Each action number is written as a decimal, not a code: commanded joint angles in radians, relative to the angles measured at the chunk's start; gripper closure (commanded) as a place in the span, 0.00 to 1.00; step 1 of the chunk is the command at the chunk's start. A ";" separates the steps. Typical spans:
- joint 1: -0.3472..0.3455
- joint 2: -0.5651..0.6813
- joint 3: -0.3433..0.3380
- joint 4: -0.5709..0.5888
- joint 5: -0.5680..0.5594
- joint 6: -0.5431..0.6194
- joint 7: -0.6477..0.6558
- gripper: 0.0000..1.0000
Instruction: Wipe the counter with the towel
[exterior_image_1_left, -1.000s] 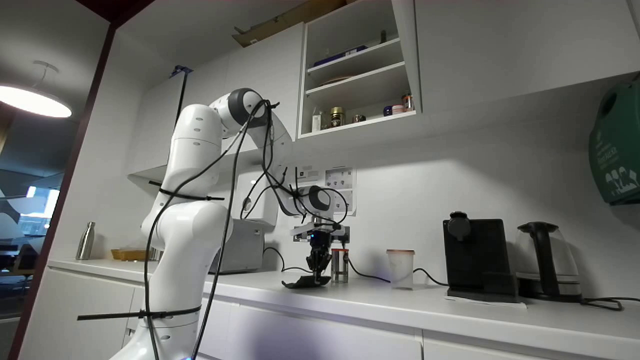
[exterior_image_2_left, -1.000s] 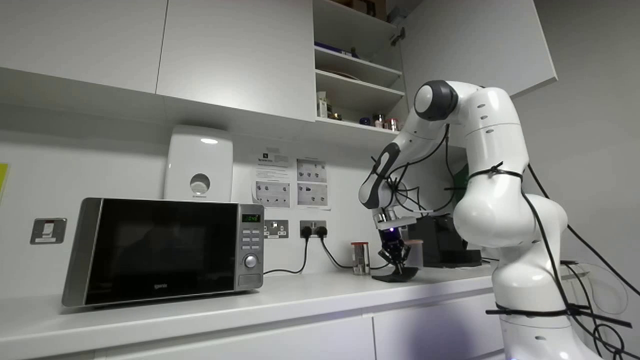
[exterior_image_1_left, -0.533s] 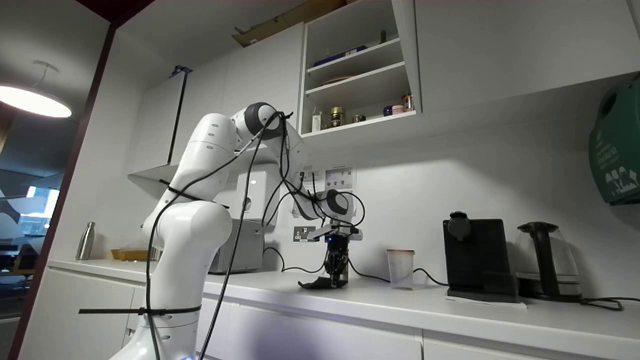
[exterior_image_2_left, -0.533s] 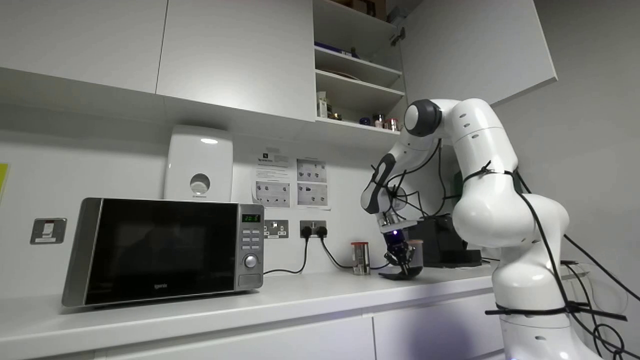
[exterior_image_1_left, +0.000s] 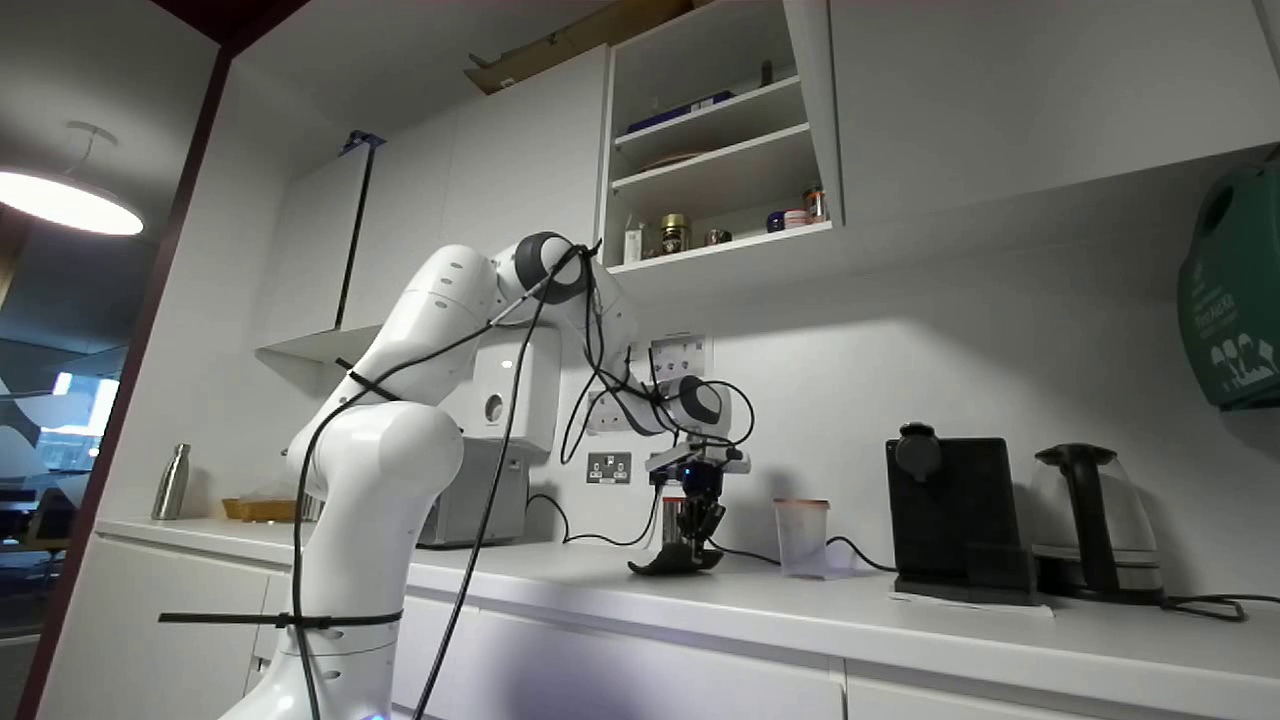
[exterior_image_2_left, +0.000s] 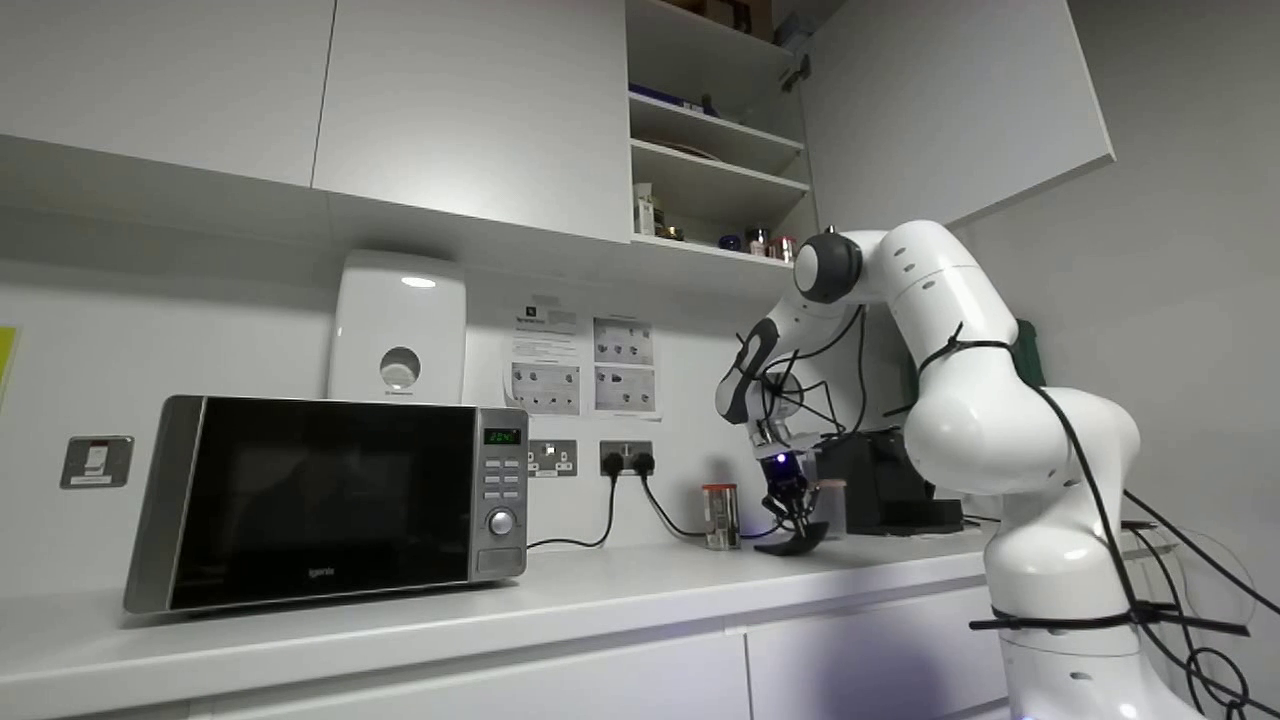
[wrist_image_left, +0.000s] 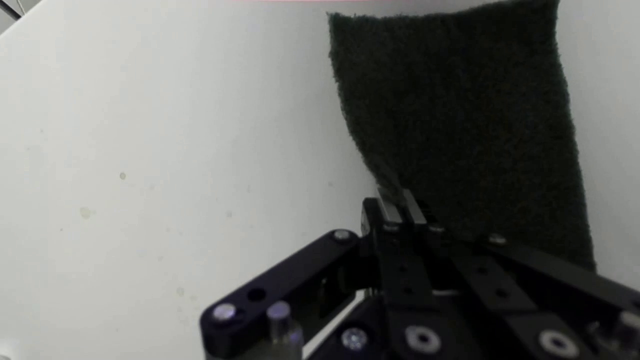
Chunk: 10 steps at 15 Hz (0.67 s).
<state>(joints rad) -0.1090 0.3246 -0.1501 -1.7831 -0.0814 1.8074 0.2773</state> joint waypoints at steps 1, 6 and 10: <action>-0.017 0.038 0.006 0.083 0.042 -0.049 -0.051 0.99; 0.014 -0.051 0.041 -0.065 0.073 0.009 -0.111 0.99; 0.068 -0.133 0.101 -0.211 0.082 0.033 -0.135 0.99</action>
<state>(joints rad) -0.0774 0.2922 -0.0862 -1.8556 -0.0165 1.8054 0.1738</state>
